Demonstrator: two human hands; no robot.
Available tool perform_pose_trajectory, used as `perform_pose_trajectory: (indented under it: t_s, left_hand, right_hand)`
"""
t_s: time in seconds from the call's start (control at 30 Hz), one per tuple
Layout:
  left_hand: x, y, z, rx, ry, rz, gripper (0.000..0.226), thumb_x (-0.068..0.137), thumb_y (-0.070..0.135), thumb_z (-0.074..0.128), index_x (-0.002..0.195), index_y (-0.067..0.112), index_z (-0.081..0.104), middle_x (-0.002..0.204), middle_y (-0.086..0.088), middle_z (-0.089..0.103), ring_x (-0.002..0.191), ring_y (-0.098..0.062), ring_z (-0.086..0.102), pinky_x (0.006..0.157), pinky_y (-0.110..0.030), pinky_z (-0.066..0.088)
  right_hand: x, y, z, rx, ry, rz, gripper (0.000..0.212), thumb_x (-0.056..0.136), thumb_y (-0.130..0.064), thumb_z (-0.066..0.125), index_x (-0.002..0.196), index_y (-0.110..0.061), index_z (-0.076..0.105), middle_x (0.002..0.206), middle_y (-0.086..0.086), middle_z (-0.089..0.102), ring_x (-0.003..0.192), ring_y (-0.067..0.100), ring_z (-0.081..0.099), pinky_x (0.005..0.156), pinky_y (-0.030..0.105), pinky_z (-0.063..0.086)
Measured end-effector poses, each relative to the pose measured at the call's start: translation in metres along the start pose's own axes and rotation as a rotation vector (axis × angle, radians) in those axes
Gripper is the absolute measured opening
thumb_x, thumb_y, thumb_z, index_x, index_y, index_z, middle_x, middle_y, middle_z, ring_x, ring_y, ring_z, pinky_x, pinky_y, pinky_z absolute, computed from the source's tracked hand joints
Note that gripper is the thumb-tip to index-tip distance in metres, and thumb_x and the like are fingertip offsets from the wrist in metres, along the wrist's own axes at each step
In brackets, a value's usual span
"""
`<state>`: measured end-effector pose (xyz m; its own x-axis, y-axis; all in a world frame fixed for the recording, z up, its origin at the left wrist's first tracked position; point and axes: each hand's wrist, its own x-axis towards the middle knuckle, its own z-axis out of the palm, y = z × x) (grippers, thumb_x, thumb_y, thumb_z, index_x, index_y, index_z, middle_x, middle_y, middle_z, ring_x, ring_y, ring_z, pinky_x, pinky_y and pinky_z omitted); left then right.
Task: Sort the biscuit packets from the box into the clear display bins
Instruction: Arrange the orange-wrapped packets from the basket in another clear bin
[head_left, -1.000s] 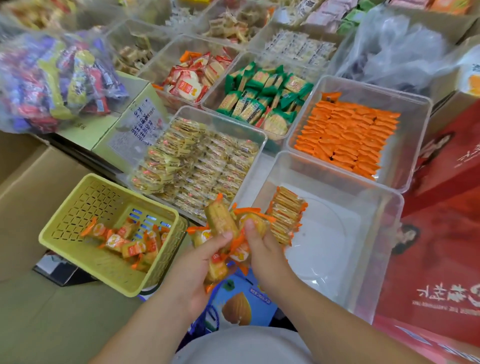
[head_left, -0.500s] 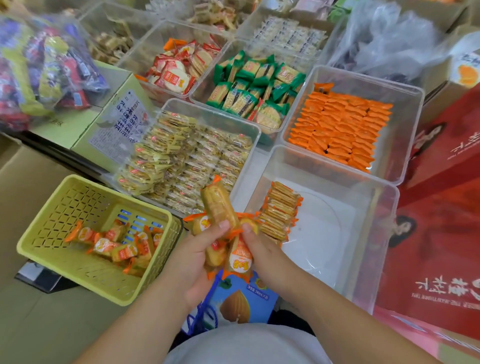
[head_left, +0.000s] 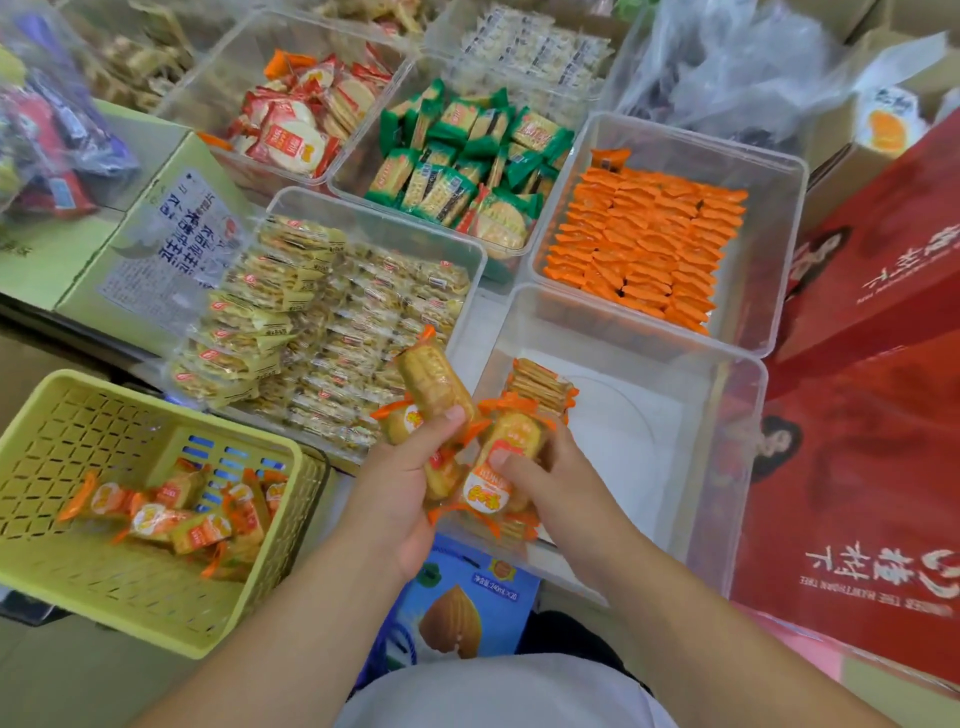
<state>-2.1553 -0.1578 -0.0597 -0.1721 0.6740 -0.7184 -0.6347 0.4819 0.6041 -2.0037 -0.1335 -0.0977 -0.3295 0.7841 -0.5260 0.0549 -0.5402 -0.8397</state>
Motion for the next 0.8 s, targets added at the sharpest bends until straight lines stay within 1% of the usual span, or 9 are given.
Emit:
perform_pose_trajectory:
  t_s: [0.07, 0.1, 0.2, 0.3, 0.4, 0.47, 0.6, 0.7, 0.8]
  left_hand:
    - [0.006, -0.002, -0.002, 0.064, 0.003, 0.081, 0.038, 0.062, 0.026, 0.082, 0.097, 0.012, 0.076, 0.092, -0.010, 0.080, 0.077, -0.019, 0.079, 0.057, -0.030, 0.060]
    - [0.009, -0.003, -0.003, 0.105, -0.003, 0.108, 0.028, 0.067, 0.022, 0.081, 0.093, 0.014, 0.076, 0.088, -0.008, 0.080, 0.073, -0.017, 0.078, 0.053, -0.027, 0.058]
    - [0.013, -0.007, -0.005, 0.242, -0.014, 0.153, 0.007, 0.083, 0.010, 0.077, 0.090, 0.013, 0.077, 0.087, -0.008, 0.080, 0.076, -0.019, 0.078, 0.056, -0.026, 0.058]
    - [0.015, -0.011, -0.004, 0.338, -0.002, 0.175, 0.009, 0.084, 0.009, 0.078, 0.092, 0.012, 0.076, 0.088, -0.008, 0.080, 0.077, -0.020, 0.078, 0.060, -0.026, 0.058]
    - [0.015, -0.014, 0.000, 0.381, -0.006, 0.198, 0.014, 0.087, 0.003, 0.077, 0.092, 0.016, 0.075, 0.082, -0.001, 0.080, 0.071, -0.013, 0.077, 0.054, -0.020, 0.055]
    - [0.014, -0.015, 0.003, 0.416, -0.014, 0.215, 0.018, 0.087, -0.001, 0.076, 0.092, 0.017, 0.074, 0.080, 0.002, 0.080, 0.069, -0.009, 0.076, 0.052, -0.017, 0.055]
    - [0.015, -0.014, 0.000, 0.465, 0.011, 0.236, 0.020, 0.085, 0.003, 0.080, 0.098, 0.017, 0.074, 0.084, 0.005, 0.081, 0.073, -0.005, 0.076, 0.055, -0.013, 0.054]
    - [0.016, -0.018, -0.003, 0.493, 0.013, 0.224, 0.022, 0.085, 0.006, 0.081, 0.098, 0.021, 0.073, 0.084, 0.008, 0.080, 0.073, -0.004, 0.076, 0.055, -0.013, 0.054]
    - [0.016, -0.020, -0.005, 0.508, 0.024, 0.240, 0.020, 0.085, 0.006, 0.081, 0.095, 0.022, 0.074, 0.080, 0.010, 0.079, 0.069, -0.001, 0.074, 0.054, -0.012, 0.053]
  right_hand:
    - [0.008, 0.000, -0.017, -0.029, 0.172, -0.011, 0.065, 0.066, -0.041, 0.081, 0.124, -0.033, 0.052, 0.113, -0.001, 0.071, 0.095, 0.010, 0.073, 0.076, 0.035, 0.061]
    - [0.012, 0.001, -0.027, -0.072, 0.247, -0.014, 0.063, 0.065, -0.040, 0.081, 0.119, -0.034, 0.049, 0.111, -0.001, 0.069, 0.090, 0.011, 0.073, 0.071, 0.034, 0.061]
    - [0.027, 0.013, -0.061, -0.378, 0.416, -0.007, 0.057, 0.065, -0.041, 0.081, 0.108, -0.039, 0.043, 0.102, -0.005, 0.065, 0.082, 0.015, 0.070, 0.072, 0.041, 0.058]
    - [0.039, 0.036, -0.091, -0.770, 0.500, 0.023, 0.054, 0.070, -0.041, 0.080, 0.112, -0.036, 0.045, 0.108, 0.001, 0.062, 0.094, 0.025, 0.064, 0.077, 0.040, 0.053]
    - [0.046, 0.061, -0.105, -1.029, 0.495, 0.090, 0.054, 0.073, -0.042, 0.077, 0.118, -0.029, 0.049, 0.112, 0.006, 0.055, 0.103, 0.035, 0.056, 0.073, 0.037, 0.043]
    - [0.048, 0.073, -0.108, -1.126, 0.460, 0.177, 0.053, 0.074, -0.044, 0.075, 0.118, -0.030, 0.047, 0.113, 0.004, 0.052, 0.106, 0.035, 0.053, 0.071, 0.037, 0.041]
    - [0.049, 0.083, -0.108, -1.269, 0.421, 0.181, 0.056, 0.074, -0.045, 0.074, 0.120, -0.029, 0.047, 0.123, 0.003, 0.051, 0.112, 0.033, 0.050, 0.084, 0.042, 0.049]
    - [0.041, 0.089, -0.111, -1.340, 0.417, 0.143, 0.061, 0.076, -0.046, 0.077, 0.126, -0.027, 0.048, 0.132, 0.000, 0.047, 0.121, 0.030, 0.044, 0.091, 0.044, 0.048]
    - [0.039, 0.088, -0.113, -1.393, 0.389, 0.137, 0.071, 0.079, -0.047, 0.077, 0.138, -0.023, 0.046, 0.148, 0.001, 0.038, 0.132, 0.030, 0.037, 0.099, 0.045, 0.047]
